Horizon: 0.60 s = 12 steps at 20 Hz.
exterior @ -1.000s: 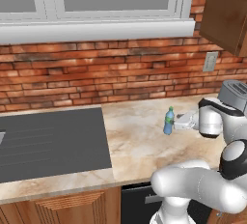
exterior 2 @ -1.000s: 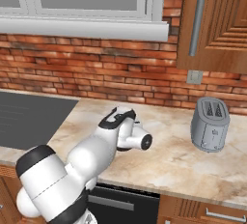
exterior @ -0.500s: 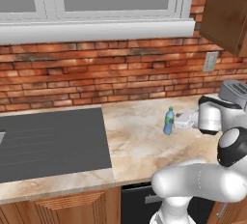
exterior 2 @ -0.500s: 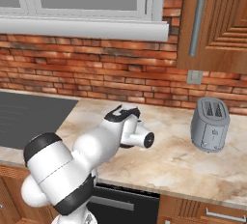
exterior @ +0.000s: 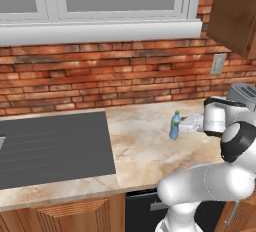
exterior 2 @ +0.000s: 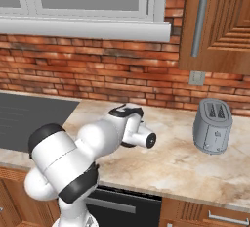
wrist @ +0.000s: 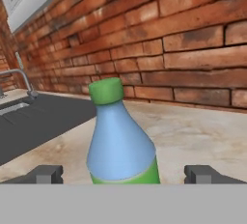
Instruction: Place the drinks on the dining counter in a tight cluster.
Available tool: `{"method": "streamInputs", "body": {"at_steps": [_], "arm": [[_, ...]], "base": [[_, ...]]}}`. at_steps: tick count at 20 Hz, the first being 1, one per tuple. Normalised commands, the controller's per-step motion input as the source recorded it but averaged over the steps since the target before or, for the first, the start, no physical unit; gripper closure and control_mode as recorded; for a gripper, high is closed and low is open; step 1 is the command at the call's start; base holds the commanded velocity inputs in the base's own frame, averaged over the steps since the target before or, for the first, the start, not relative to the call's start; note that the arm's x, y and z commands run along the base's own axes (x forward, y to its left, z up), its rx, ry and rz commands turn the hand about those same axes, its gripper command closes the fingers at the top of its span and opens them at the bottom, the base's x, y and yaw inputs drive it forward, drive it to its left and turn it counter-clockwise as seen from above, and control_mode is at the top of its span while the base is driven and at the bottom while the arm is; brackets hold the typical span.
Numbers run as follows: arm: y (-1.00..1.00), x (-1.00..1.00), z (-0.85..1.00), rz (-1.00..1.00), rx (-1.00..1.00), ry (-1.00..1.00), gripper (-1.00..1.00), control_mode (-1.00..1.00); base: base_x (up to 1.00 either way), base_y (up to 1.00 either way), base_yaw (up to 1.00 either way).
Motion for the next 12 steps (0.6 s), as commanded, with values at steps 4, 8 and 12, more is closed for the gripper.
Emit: {"method": "streamInputs", "body": {"at_steps": [4, 8, 12], "arm": [[0.01, 0.1, -0.07, 0.0, 0.0, 0.0, -1.0, -1.0], [0.06, 0.03, -0.06, 0.0, 0.0, 0.0, -1.0, -1.0], [0.11, 0.01, -0.05, 0.0, 0.0, 0.0, -1.0, -1.0]], "base": [[0.0, 0.0, 0.0], [0.0, 0.0, 0.0], [0.0, 0.0, 0.0]]}}
